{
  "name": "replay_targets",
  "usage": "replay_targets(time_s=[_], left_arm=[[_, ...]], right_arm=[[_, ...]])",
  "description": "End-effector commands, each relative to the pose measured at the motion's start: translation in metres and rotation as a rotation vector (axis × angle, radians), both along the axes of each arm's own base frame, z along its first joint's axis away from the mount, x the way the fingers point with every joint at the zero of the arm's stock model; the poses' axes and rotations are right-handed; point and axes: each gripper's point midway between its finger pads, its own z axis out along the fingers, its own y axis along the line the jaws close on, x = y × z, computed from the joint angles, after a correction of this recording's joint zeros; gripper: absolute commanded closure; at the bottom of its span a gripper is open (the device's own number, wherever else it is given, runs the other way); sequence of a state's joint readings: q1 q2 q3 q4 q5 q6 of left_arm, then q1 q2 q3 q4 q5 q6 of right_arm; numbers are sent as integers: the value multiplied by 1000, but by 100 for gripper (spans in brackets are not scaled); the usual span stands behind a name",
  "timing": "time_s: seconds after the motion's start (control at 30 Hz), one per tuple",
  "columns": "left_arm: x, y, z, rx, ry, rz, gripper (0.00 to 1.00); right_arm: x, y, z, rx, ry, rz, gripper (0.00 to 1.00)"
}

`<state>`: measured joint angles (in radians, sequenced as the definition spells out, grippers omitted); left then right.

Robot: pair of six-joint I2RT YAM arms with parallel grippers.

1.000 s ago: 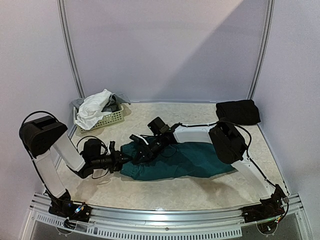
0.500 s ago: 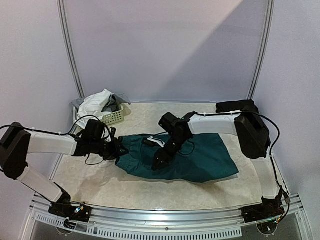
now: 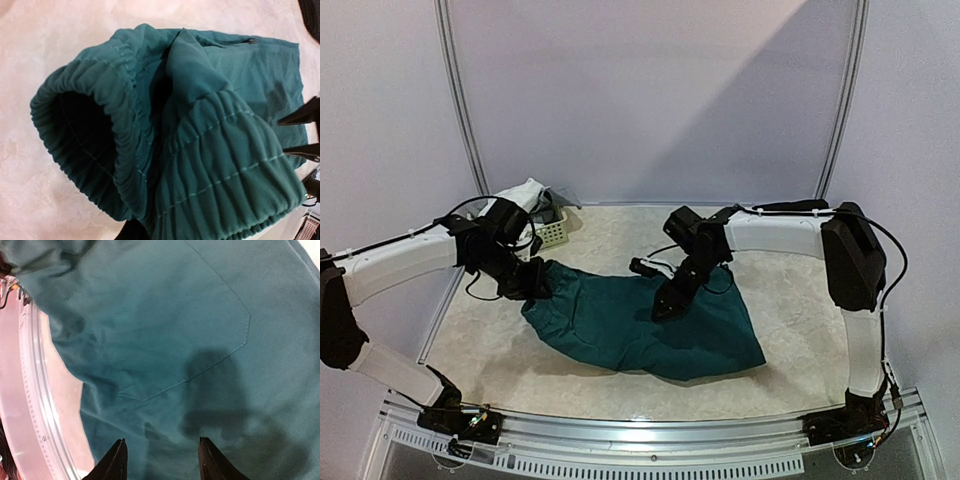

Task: Fold and stack the mixed laundry pile
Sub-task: Place the rectangle-folded shorts at the center of the board.

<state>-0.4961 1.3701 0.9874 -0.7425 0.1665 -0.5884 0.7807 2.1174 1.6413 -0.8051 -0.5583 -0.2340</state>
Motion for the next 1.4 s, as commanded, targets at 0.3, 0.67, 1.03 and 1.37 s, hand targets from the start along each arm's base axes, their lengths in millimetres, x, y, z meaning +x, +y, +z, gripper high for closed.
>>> replay_targets(time_s=[0.3, 0.67, 1.03, 1.37], left_arm=[[13, -23, 48, 3, -37, -55, 95], [19, -33, 58, -17, -31, -81, 95], [20, -37, 89, -28, -54, -140, 96], [21, -53, 101, -79, -32, -185, 97]], right_arm=[[12, 3, -28, -125, -150, 12, 56], [-34, 38, 28, 55, -299, 245, 60], [-27, 40, -39, -111, -348, 415, 68], [-21, 39, -68, -176, -358, 418, 68]])
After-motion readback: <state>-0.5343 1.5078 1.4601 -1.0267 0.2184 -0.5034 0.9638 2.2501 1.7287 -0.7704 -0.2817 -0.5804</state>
